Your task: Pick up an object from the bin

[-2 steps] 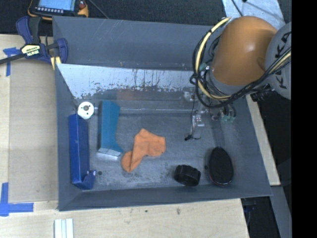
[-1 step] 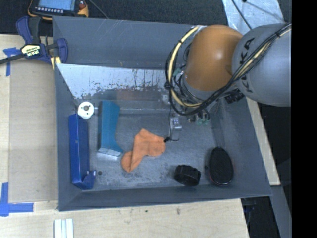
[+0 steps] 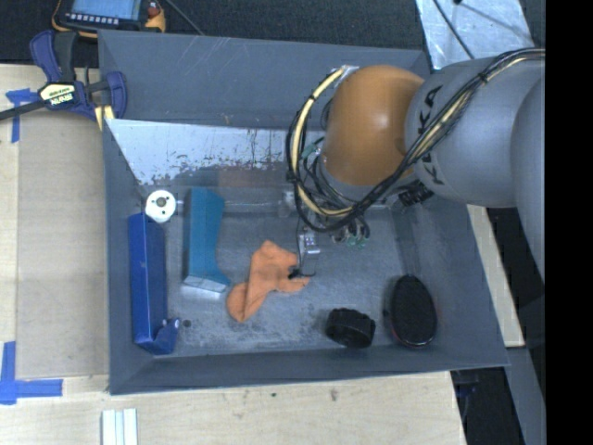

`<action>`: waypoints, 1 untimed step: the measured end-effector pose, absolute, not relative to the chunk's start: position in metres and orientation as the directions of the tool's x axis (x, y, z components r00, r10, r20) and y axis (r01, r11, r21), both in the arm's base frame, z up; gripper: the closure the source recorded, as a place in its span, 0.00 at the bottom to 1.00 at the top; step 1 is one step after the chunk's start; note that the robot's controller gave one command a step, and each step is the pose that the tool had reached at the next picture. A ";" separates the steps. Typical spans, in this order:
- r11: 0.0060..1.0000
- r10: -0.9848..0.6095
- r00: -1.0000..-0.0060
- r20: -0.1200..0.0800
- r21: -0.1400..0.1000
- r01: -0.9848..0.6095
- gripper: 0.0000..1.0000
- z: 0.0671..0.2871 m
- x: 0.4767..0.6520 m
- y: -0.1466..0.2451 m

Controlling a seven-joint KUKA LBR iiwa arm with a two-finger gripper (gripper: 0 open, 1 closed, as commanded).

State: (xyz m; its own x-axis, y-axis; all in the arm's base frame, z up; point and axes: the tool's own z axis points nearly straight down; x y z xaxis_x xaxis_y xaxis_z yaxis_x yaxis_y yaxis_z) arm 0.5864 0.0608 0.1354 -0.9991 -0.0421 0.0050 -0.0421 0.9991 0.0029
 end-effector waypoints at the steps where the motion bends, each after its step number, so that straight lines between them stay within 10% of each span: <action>1: 0.999 -0.045 -0.999 -0.007 -0.002 -0.045 0.00 0.114 0.566 0.065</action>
Offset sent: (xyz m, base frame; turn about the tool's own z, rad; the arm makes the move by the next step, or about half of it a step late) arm -0.0179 0.0318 -0.0654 0.0388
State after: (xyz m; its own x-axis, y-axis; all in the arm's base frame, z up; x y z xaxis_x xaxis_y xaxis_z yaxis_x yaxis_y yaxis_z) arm 0.5659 0.0653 0.1140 -0.9990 -0.0450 -0.0072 -0.0450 0.9990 -0.0025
